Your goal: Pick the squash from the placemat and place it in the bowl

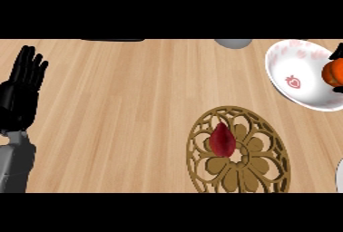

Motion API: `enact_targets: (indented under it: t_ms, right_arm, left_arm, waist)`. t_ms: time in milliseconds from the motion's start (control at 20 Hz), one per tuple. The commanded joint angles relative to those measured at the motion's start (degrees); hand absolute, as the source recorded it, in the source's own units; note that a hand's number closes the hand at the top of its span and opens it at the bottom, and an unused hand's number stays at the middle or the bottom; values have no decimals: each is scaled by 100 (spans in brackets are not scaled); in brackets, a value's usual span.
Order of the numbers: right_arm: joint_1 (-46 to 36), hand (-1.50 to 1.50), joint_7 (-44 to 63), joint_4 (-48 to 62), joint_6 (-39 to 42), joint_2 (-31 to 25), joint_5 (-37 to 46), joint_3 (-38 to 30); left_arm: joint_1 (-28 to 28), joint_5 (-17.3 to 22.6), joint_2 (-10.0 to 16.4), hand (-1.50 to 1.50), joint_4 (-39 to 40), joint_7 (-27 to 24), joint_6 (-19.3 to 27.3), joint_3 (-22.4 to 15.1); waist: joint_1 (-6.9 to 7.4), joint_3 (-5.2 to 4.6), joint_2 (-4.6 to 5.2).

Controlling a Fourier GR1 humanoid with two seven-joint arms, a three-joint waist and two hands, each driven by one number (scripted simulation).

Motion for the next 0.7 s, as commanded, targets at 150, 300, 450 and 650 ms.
enact_targets:
  t_ms: [150,300,450,650]
  right_arm:
    - [86,-150,216,569,7,438,-400,-436]
    - [106,-150,-44,689,195,495,-912,-928]
    - [112,-150,-204,608,-106,532,-1268,-1294]
    - [76,-150,-135,584,-386,217,-1743,-1815]
  left_arm:
    - [7,-62,-118,0,-245,58,124,-79]
    - [-55,-41,-17,0,-128,45,36,-30]
    - [-305,23,24,0,181,-15,75,133]
    - [-140,64,20,0,-95,191,-39,9]
  waist:
    - [43,9,8]
    - [55,15,29]
    - [-3,13,56]
    - [68,19,63]
